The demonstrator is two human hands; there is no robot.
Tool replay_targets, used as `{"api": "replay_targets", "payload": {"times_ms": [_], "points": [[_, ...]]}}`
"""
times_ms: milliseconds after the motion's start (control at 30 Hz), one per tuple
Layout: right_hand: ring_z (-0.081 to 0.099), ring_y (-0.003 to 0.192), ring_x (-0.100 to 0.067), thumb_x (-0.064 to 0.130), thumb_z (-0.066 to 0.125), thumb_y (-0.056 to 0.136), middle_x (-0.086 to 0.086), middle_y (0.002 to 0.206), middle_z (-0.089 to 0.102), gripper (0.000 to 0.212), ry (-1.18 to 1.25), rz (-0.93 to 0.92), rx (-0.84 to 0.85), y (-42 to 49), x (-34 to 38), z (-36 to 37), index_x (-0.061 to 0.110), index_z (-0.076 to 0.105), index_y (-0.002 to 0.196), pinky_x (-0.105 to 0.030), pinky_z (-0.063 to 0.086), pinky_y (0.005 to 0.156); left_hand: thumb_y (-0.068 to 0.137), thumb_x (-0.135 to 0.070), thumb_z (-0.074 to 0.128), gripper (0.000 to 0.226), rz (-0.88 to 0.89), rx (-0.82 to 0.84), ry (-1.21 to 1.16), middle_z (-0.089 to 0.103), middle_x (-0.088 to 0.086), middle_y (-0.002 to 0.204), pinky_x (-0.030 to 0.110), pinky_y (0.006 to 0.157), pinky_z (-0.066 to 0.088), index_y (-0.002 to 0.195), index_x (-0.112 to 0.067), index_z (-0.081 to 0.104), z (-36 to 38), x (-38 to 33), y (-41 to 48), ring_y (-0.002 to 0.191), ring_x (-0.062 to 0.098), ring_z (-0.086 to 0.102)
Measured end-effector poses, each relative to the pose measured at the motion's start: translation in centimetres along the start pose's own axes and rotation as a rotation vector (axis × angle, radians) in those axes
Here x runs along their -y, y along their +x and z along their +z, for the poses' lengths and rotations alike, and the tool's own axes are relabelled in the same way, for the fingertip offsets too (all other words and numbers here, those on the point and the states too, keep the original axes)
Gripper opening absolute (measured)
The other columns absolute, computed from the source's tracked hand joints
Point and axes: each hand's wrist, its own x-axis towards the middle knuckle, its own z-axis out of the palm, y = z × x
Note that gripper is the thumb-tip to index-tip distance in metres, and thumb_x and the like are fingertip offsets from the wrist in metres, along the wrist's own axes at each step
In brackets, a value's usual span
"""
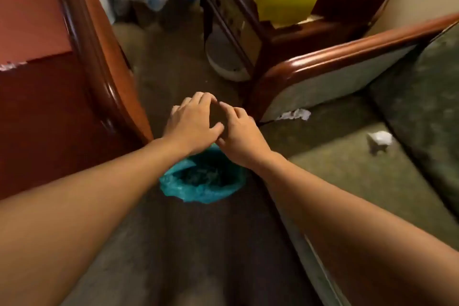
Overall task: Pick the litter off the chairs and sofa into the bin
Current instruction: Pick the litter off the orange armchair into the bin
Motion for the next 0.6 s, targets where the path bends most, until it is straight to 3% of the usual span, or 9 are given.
{"api": "replay_targets", "payload": {"times_ms": [67, 233, 333, 433, 533, 600], "points": [[0.046, 0.126, -0.032, 0.039, 0.062, 0.086, -0.010, 0.147, 0.040, 0.077, -0.072, -0.002, 0.070, 0.6, -3.1, 6.7, 0.026, 0.023, 0.152, -0.044, 0.045, 0.102, 0.079, -0.047, 0.065, 0.057, -0.061, 0.052, 0.038, 0.055, 0.001, 0.128, 0.046, 0.096, 0.043, 0.128, -0.021, 0.049, 6.3, 3.7, -1.5, 0.117, 0.025, 0.053], [0.040, 0.135, -0.023, 0.059, 0.058, 0.084, -0.004, 0.150, 0.042, 0.082, -0.048, 0.059, 0.196, -0.9, -8.7, 13.9, 0.022, 0.028, 0.151, -0.037, 0.037, 0.110, 0.072, -0.059, 0.064, 0.072, -0.081, 0.227, 0.019, 0.053, -0.003, 0.133, 0.045, 0.101, 0.040, 0.132, -0.024, 0.045, 13.5, 8.5, -4.3, 0.123, 0.022, 0.051], [0.043, 0.133, -0.021, 0.060, 0.063, 0.080, -0.002, 0.146, 0.047, 0.085, 0.029, 0.076, 0.299, -1.8, -11.4, 18.1, 0.022, 0.033, 0.149, -0.038, 0.039, 0.108, 0.063, -0.057, 0.060, 0.081, -0.147, 0.400, 0.015, 0.053, -0.001, 0.135, 0.045, 0.101, 0.042, 0.135, -0.022, 0.045, 17.2, 10.9, -5.3, 0.124, 0.025, 0.051], [0.051, 0.124, -0.023, 0.060, 0.066, 0.076, -0.002, 0.133, 0.058, 0.074, -0.092, 0.018, 0.303, -2.5, -12.7, 20.6, 0.024, 0.046, 0.138, -0.039, 0.038, 0.104, 0.066, -0.052, 0.062, 0.060, -0.176, 0.546, 0.118, 0.064, 0.002, 0.119, 0.040, 0.091, 0.047, 0.119, -0.024, 0.056, 19.5, 12.4, -6.3, 0.112, 0.029, 0.058], [0.060, 0.110, -0.028, 0.033, 0.059, 0.087, -0.002, 0.114, 0.068, 0.032, -0.261, -0.049, 0.296, -2.9, -12.6, 21.8, 0.025, 0.060, 0.118, -0.039, 0.043, 0.095, 0.083, -0.039, 0.056, 0.019, -0.071, 0.558, 0.283, 0.069, 0.007, 0.099, 0.035, 0.077, 0.043, 0.092, -0.025, 0.064, 21.2, 13.1, -7.6, 0.100, 0.033, 0.063], [0.064, 0.097, -0.032, 0.007, 0.050, 0.084, -0.004, 0.102, 0.071, 0.031, -0.298, -0.077, 0.255, -3.7, -12.7, 22.1, 0.024, 0.063, 0.106, -0.037, 0.050, 0.081, 0.089, -0.026, 0.055, 0.017, -0.042, 0.492, 0.304, 0.070, 0.010, 0.097, 0.035, 0.076, 0.043, 0.095, -0.025, 0.071, 21.6, 13.1, -8.8, 0.097, 0.034, 0.063]]}}
